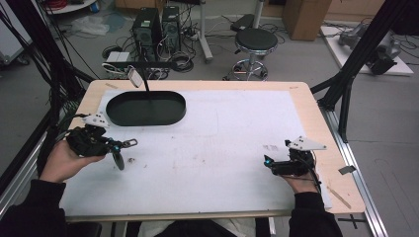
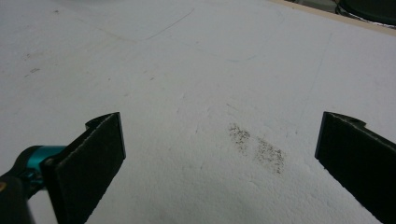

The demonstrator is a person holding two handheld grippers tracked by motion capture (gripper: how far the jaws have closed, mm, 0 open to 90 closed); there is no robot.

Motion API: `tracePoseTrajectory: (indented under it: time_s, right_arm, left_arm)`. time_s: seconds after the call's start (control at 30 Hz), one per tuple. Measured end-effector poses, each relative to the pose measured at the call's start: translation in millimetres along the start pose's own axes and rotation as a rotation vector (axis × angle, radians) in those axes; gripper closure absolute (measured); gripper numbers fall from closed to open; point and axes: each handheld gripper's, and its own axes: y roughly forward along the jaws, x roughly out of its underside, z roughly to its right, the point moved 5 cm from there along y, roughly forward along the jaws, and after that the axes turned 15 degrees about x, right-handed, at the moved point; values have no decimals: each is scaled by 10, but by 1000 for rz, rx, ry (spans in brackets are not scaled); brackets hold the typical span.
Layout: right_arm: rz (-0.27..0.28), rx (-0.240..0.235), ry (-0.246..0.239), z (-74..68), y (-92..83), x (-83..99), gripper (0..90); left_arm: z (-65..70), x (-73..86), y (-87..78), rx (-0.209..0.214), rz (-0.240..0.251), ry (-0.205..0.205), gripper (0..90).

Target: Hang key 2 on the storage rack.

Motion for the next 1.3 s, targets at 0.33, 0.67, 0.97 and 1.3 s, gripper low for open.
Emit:
tracePoseTrajectory:
  time_s: [0.33, 0.67, 0.97, 1.3]
  right_arm:
    - [-6, -6, -3, -7, 4, 4, 8]
    - [-8, -9, -7, -14, 3, 6, 8]
    - [-3, -13, -11, -12, -3, 3, 8]
    - [-3, -12, -11, -12, -3, 4, 8]
  left_arm:
    - [-27, -308, -98, -12, 22, 30, 848]
    - [-131, -590, -176, -34, 38, 46, 848]
    - [-264, -735, -241, -50, 50, 33, 848]
    - [-362, -861, -334, -61, 60, 31, 848]
